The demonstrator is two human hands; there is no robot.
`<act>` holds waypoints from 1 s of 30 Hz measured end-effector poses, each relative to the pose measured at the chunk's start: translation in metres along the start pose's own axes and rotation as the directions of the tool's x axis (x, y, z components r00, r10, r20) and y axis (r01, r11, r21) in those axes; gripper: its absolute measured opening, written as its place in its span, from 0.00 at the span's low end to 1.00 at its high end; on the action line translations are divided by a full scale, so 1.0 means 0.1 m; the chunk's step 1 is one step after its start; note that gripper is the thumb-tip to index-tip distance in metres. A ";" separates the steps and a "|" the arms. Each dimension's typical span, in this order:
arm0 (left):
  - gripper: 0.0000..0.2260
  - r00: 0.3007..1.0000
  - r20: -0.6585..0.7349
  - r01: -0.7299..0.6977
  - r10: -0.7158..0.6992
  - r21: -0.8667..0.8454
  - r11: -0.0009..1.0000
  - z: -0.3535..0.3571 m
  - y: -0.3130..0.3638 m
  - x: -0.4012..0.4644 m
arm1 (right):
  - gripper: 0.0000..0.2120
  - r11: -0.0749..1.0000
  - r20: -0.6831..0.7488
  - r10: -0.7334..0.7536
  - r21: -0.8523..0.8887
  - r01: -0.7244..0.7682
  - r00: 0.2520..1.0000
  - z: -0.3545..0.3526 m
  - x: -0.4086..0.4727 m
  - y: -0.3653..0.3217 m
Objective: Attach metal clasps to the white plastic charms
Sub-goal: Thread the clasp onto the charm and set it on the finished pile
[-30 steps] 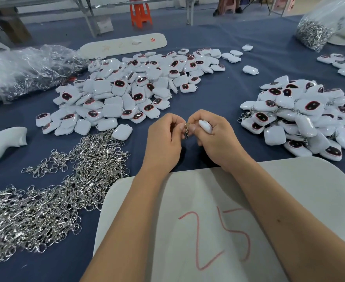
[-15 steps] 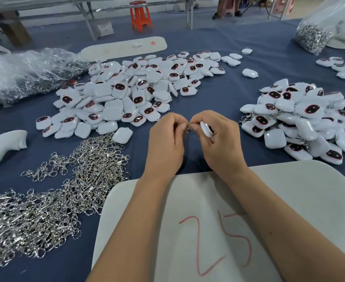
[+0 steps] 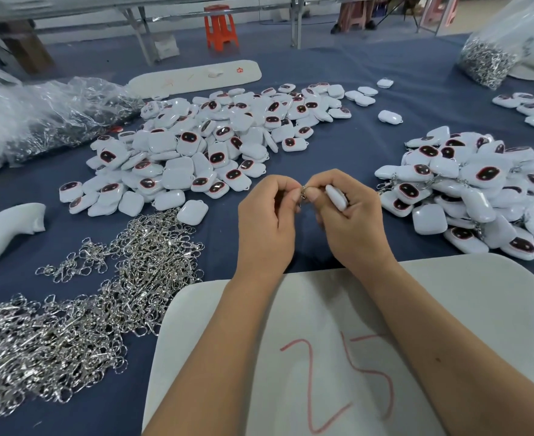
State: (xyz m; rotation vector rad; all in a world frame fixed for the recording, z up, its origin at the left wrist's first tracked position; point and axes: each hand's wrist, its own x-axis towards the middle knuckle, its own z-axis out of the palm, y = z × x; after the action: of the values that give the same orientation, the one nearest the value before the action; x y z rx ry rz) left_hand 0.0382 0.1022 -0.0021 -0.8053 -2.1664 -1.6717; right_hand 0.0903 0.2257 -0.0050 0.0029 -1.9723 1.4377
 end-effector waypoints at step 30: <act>0.06 0.965 0.251 -0.130 0.074 0.212 0.969 -0.05 -0.07 0.00 | 0.05 0.891 -0.170 0.398 0.308 -0.335 0.902 -0.03 0.09 0.13</act>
State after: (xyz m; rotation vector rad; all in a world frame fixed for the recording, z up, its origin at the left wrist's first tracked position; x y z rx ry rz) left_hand 0.0335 0.0959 -0.0058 -1.0796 -2.3744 -1.3035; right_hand 0.0799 0.2364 -0.0107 -0.4201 -1.6292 1.8542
